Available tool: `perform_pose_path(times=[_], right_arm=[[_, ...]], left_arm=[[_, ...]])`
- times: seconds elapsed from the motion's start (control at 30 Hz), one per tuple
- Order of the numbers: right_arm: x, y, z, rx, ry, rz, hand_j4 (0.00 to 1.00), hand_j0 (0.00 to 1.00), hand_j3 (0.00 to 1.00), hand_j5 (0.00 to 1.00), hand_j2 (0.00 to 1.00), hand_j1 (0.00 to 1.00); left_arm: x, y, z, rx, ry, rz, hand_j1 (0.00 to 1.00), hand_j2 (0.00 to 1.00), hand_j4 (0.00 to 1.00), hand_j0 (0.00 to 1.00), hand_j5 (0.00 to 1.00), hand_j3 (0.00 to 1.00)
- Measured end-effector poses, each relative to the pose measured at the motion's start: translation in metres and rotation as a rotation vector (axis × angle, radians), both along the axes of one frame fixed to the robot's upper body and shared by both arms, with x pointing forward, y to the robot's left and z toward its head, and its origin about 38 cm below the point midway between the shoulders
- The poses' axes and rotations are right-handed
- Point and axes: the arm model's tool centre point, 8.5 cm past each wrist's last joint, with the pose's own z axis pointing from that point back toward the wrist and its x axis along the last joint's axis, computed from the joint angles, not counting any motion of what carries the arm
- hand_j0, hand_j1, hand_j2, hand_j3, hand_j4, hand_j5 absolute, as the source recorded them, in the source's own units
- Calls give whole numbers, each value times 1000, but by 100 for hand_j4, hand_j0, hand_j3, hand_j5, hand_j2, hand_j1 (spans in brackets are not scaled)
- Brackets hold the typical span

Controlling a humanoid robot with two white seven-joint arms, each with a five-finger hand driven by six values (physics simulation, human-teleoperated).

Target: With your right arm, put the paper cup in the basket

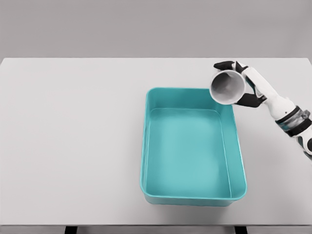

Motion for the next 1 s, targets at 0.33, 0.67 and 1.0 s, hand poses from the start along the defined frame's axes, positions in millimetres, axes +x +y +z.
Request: perform_pose_path(times=[0.33, 0.67, 1.0], right_arm=[[5, 13, 11, -37, -32, 46, 100, 100, 100, 100, 100, 100], [3, 15, 7, -58, -27, 55, 100, 100, 100, 100, 100, 100], [0, -7, 10, -129, -26, 32, 100, 100, 100, 100, 100, 100]], left_arm=[[0, 0, 0, 0, 0, 0, 100, 100, 100, 100, 100, 100], [0, 0, 0, 0, 0, 0, 100, 100, 100, 100, 100, 100], [0, 0, 0, 0, 0, 0, 100, 100, 100, 100, 100, 100]])
